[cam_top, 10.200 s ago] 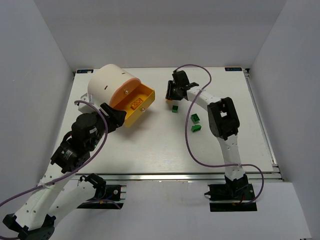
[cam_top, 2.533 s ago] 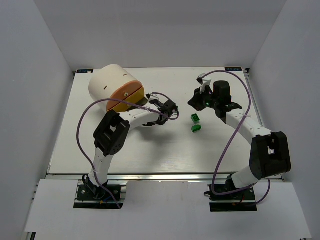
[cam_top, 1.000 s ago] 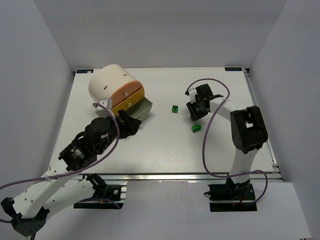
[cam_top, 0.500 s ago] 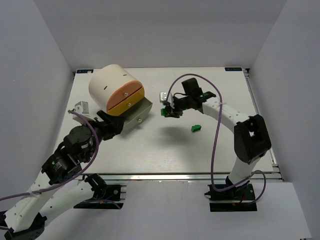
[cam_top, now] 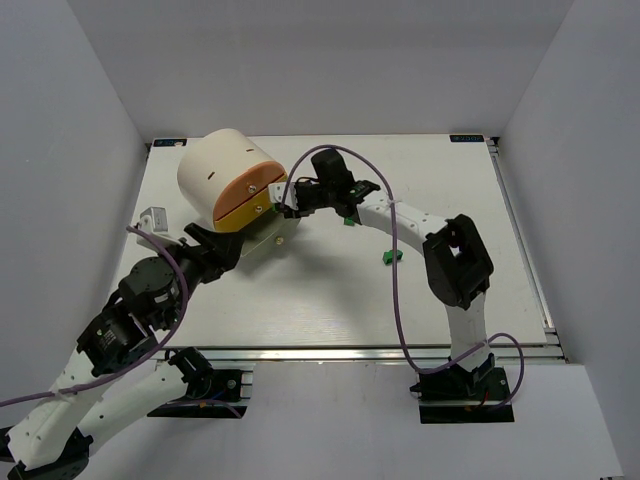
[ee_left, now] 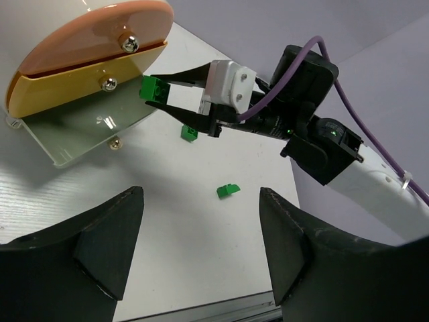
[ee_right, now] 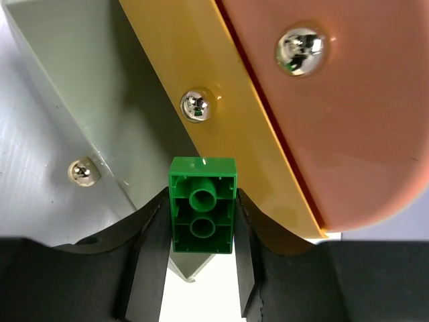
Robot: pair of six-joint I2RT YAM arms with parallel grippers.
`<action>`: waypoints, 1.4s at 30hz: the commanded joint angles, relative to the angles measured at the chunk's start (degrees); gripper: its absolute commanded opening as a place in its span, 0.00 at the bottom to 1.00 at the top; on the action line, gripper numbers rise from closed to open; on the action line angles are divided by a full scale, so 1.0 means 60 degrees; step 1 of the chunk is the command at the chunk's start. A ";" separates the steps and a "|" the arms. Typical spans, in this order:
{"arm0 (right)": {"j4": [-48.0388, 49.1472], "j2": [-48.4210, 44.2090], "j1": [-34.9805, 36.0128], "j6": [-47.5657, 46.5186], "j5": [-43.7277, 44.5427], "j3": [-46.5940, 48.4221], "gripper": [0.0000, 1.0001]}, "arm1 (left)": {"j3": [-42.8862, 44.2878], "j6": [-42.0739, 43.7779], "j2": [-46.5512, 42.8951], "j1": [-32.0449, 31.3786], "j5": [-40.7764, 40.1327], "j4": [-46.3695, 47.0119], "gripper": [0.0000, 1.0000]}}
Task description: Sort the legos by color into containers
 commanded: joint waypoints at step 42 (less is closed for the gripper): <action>-0.1905 -0.7896 -0.6094 0.7862 -0.3401 -0.6743 0.77 | 0.7832 0.4459 1.5299 0.0171 0.2607 0.1332 0.82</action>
